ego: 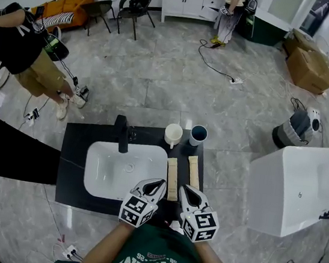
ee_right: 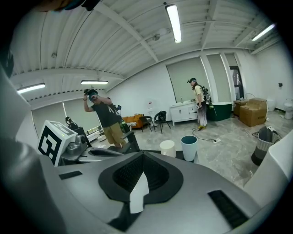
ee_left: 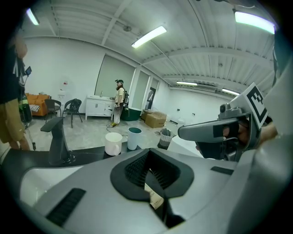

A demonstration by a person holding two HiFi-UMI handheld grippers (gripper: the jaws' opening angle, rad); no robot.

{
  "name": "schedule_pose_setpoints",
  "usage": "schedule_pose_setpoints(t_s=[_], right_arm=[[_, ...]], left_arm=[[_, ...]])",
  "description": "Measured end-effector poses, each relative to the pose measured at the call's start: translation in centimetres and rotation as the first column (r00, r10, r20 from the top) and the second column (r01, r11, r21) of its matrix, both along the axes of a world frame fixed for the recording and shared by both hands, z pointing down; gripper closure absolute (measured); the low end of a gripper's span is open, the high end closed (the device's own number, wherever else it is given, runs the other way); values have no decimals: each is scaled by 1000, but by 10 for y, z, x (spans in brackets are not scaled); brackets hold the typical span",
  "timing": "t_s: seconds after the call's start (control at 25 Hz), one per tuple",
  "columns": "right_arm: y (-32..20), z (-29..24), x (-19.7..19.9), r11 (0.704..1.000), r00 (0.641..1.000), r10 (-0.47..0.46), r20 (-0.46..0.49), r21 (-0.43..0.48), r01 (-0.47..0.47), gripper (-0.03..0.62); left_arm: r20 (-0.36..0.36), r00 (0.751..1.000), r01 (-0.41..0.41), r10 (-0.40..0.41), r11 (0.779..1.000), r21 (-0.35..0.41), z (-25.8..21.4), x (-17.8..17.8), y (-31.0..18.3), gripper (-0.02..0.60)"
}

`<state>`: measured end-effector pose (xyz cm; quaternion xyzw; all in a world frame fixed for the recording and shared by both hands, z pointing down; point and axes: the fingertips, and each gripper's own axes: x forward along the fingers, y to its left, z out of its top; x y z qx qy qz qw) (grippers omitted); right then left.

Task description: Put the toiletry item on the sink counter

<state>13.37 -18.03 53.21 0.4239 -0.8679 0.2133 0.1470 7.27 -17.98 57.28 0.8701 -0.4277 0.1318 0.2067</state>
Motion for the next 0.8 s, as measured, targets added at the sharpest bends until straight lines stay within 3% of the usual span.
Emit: schedule_pose_setpoints(t_s=[0.8], right_arm=[[1,-1,-7,1000,1000,-21,-13,-7,20,553]], left_arm=[[14,999,-36,36,999,-18,2,3,2,571]])
